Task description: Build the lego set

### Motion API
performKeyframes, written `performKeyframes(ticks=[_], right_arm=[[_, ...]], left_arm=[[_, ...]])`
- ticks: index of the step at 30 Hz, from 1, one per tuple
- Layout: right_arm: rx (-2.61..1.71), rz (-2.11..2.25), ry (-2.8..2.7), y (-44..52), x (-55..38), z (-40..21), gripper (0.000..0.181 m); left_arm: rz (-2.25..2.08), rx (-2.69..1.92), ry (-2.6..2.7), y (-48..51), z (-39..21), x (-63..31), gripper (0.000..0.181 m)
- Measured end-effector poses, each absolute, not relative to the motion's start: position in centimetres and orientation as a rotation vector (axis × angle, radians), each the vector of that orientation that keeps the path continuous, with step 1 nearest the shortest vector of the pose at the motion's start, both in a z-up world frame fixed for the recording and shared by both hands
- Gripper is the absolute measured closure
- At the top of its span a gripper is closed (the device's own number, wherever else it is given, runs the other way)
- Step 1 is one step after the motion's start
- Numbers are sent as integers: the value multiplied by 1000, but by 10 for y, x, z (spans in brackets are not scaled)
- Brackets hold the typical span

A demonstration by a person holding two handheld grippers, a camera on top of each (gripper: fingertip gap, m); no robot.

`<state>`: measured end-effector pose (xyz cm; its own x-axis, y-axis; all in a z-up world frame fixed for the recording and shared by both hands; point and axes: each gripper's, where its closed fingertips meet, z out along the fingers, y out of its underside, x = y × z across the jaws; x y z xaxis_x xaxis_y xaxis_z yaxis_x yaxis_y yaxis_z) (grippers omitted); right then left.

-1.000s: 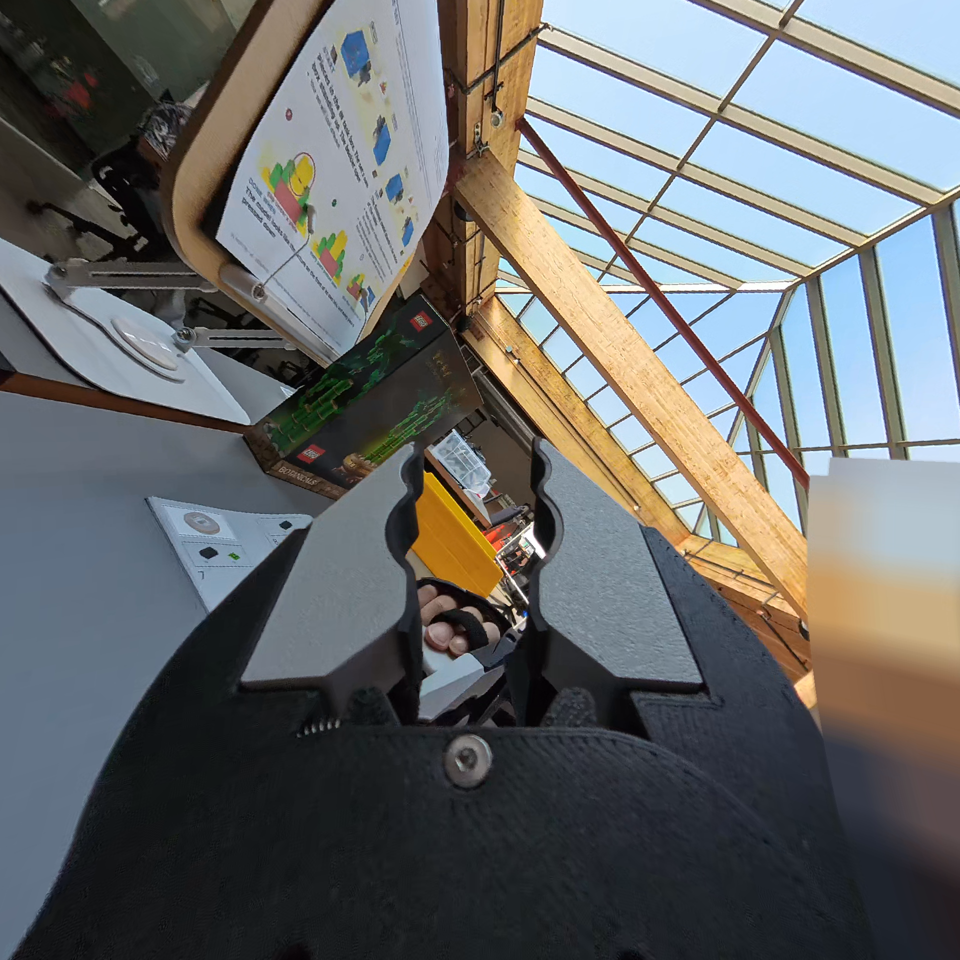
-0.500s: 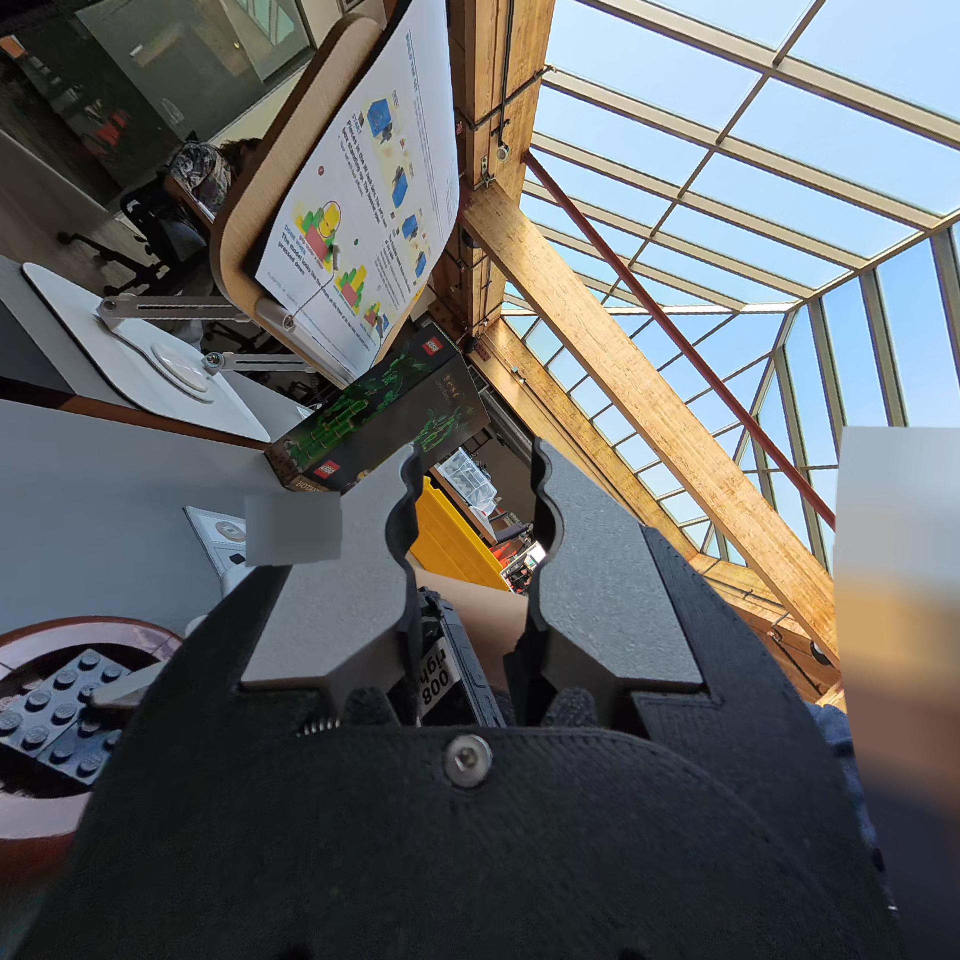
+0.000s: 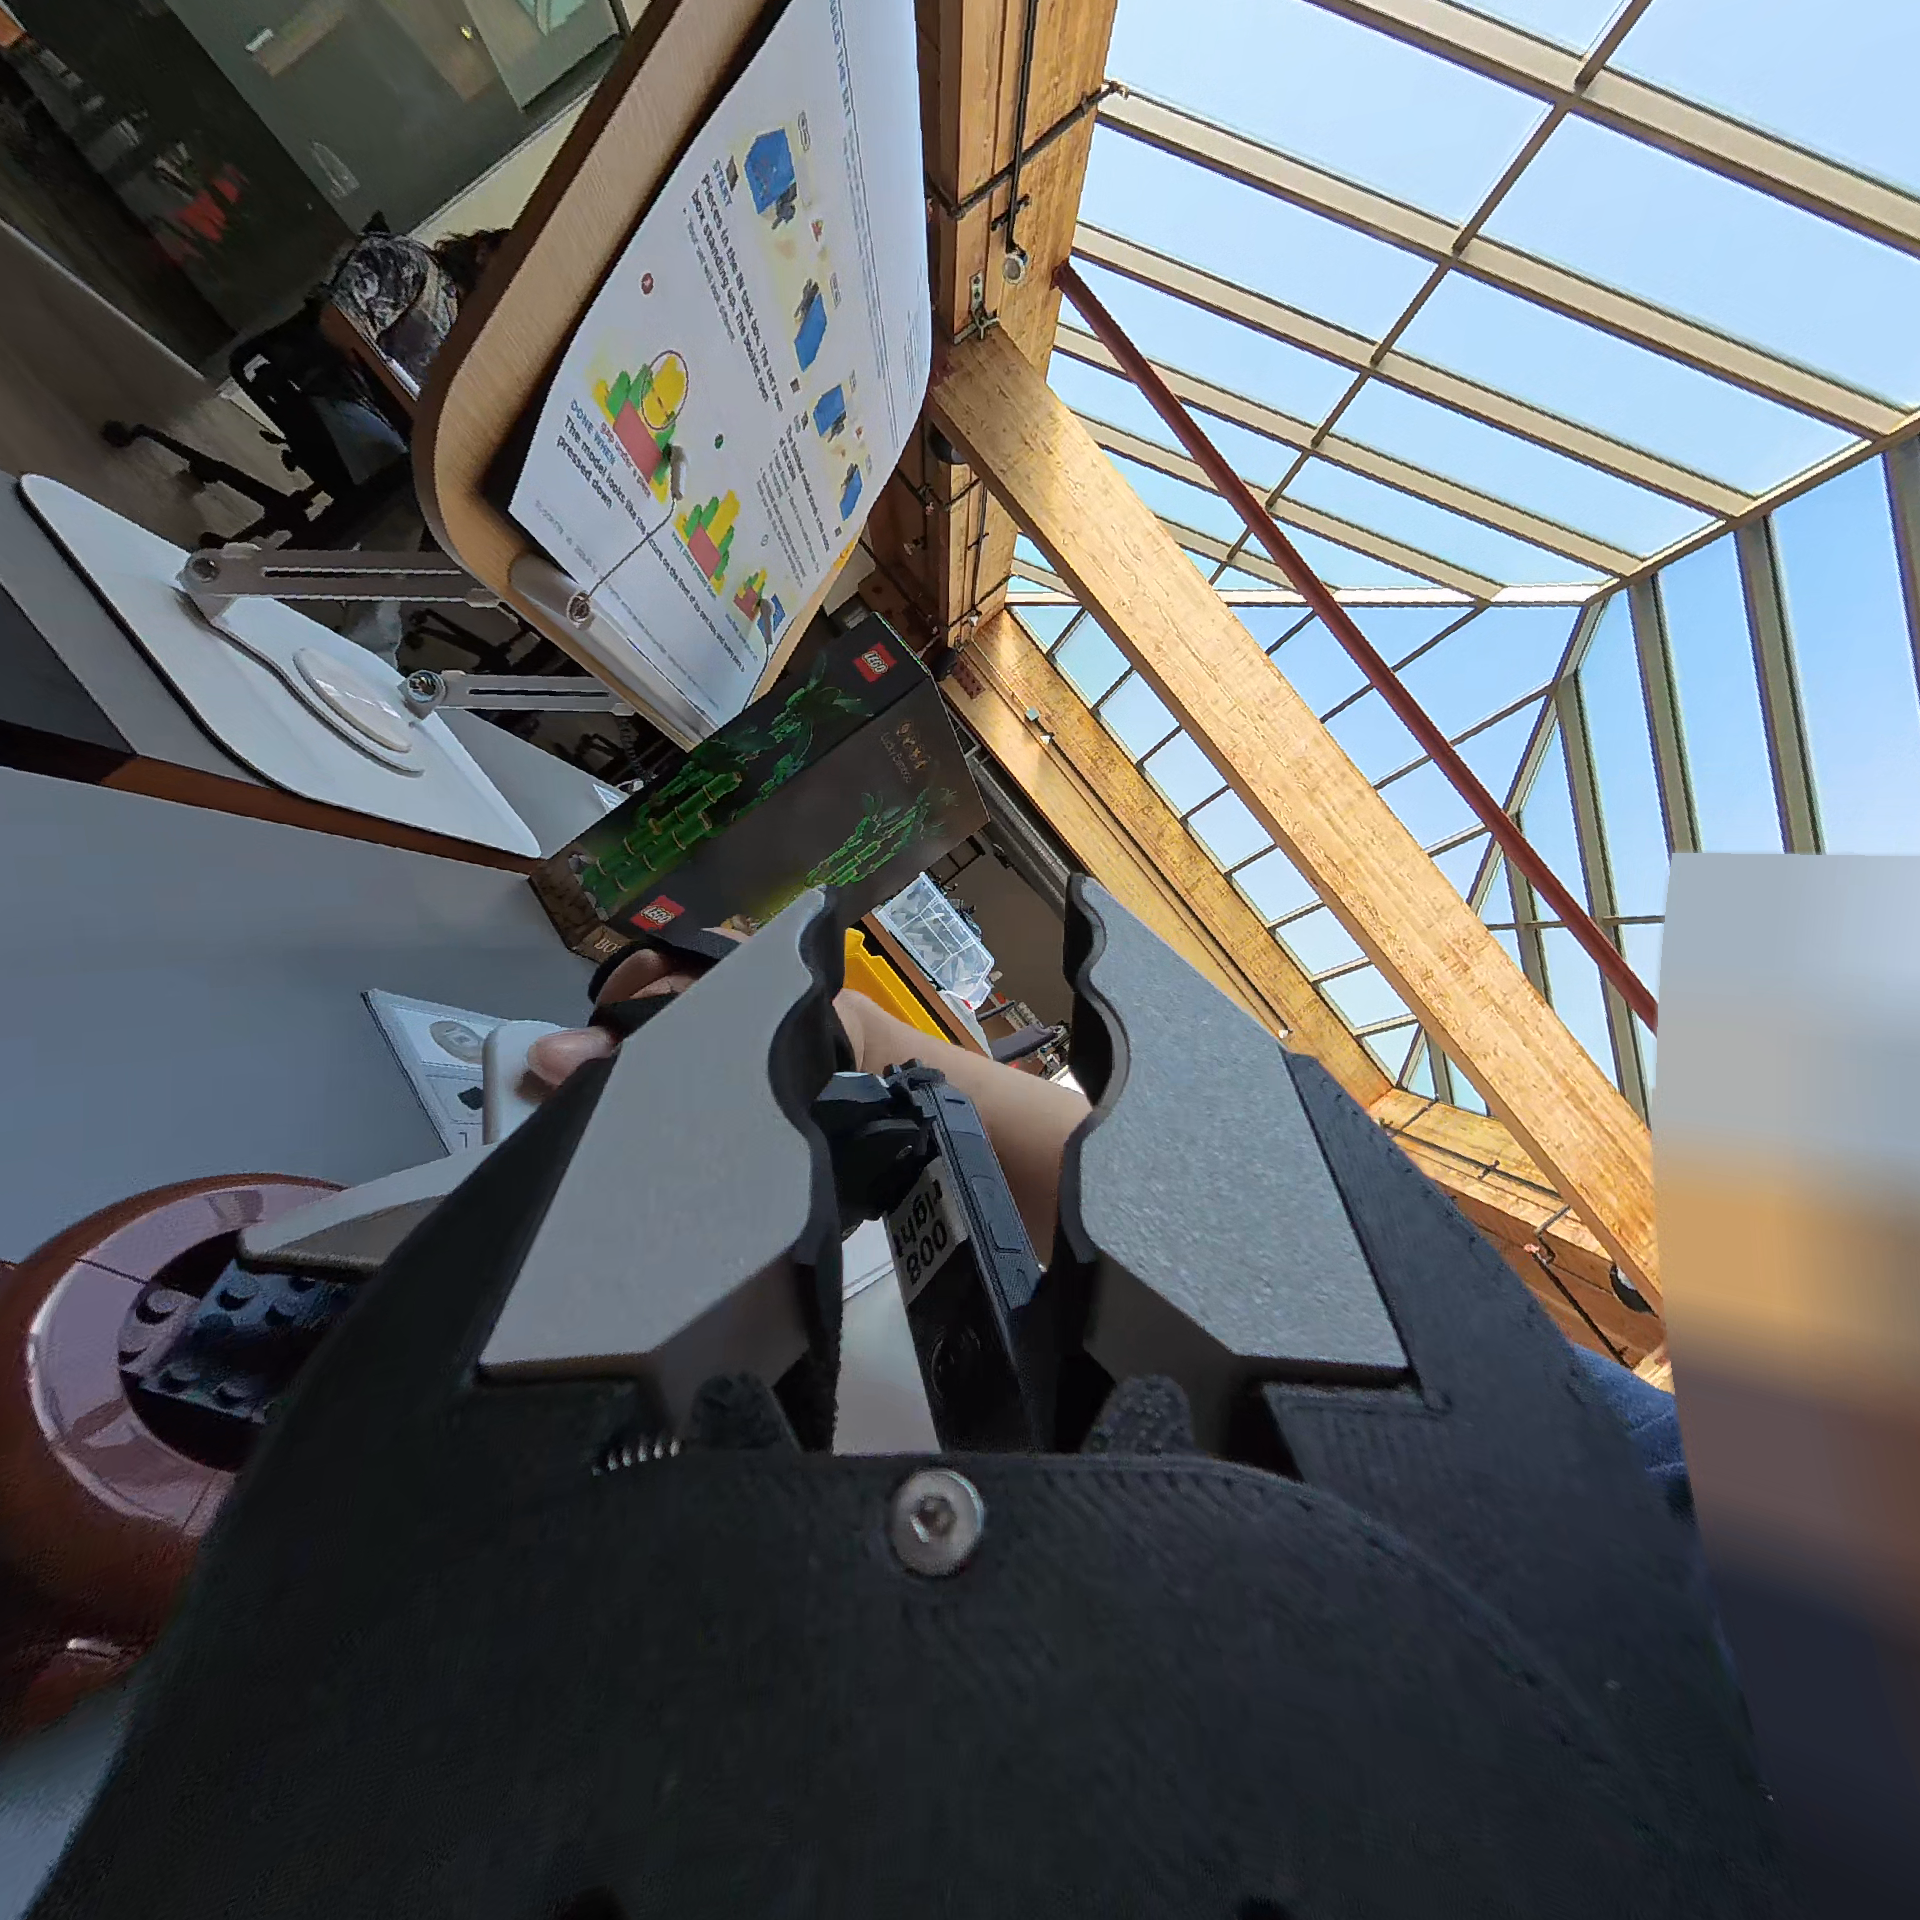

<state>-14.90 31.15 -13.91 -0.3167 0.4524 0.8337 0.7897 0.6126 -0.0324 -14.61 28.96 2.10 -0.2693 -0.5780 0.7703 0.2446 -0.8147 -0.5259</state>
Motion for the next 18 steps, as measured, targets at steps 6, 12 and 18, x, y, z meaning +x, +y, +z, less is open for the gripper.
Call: performKeyframes(ticks=[6, 12, 18], right_arm=[[-1146, -446, -2105, 310, -138, -139, 121], [-1269, -416, -2140, 320, -149, -142, 122], [-1399, -353, -2277, 308, -139, -144, 103]], left_arm=[[-2098, -1498, 457, 284, 19, -140, 141], [-2087, -1488, 493, 277, 22, -134, 140], [-2095, -1486, 506, 277, 21, -131, 140]])
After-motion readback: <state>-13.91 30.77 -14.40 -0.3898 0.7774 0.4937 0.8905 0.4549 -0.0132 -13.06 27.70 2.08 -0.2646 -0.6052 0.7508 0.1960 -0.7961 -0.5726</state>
